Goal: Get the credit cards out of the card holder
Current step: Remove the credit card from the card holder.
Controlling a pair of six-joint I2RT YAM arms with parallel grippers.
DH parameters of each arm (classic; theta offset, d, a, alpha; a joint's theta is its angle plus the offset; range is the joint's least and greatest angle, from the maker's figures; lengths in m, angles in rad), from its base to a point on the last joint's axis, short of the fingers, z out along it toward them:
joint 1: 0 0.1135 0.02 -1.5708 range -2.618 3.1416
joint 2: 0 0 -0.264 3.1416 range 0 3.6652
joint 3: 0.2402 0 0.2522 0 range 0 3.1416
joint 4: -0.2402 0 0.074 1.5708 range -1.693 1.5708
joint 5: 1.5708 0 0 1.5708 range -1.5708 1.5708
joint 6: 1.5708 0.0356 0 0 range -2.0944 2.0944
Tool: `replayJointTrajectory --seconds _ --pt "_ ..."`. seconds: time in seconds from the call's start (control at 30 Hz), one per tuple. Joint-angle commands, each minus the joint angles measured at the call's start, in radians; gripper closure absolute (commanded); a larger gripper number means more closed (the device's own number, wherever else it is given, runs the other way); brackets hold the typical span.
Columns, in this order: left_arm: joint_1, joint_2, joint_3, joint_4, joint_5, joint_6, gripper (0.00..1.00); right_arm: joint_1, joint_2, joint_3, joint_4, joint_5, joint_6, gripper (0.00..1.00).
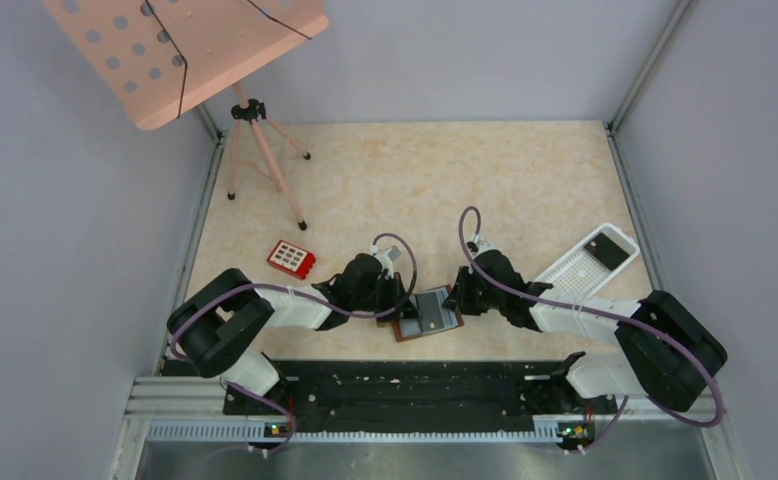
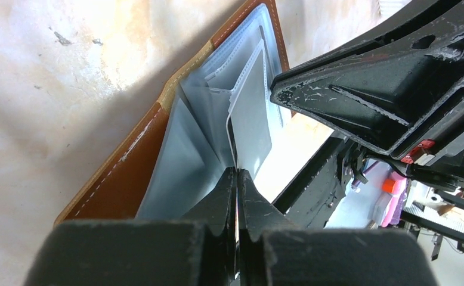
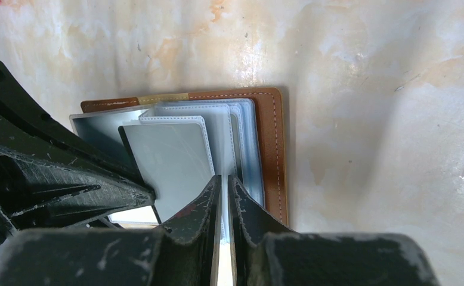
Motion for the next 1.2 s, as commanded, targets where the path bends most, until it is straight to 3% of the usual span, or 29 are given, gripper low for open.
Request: replayJointTrajectory --seconds 0.0,0.3,0.47,0.6,1.17 --pt "0.006 -0.029 -0.008 0.004 0.020 0.051 1.00 -0.005 0.011 0.007 -0.086 0.041 -0.038 0.91" --pt "0.023 -0.001 -0.008 0.080 0.123 0.110 1.00 -0.005 -0.112 0.002 -0.005 -0.094 -0.039 0.84" --pt "0.054 0.024 -0.029 0.174 0.184 0.107 1.00 -0.007 -0.103 0.008 -0.008 -0.103 -0.063 0.64" --pt "0.062 0.024 -0.038 0.203 0.216 0.118 1.00 -0.035 -0.094 -0.010 0.019 -0.140 -0.115 0.57" --pt "0.071 0.052 -0.047 0.286 0.278 0.127 1.00 -0.092 -0.006 -0.025 0.160 -0.312 -0.188 0.59"
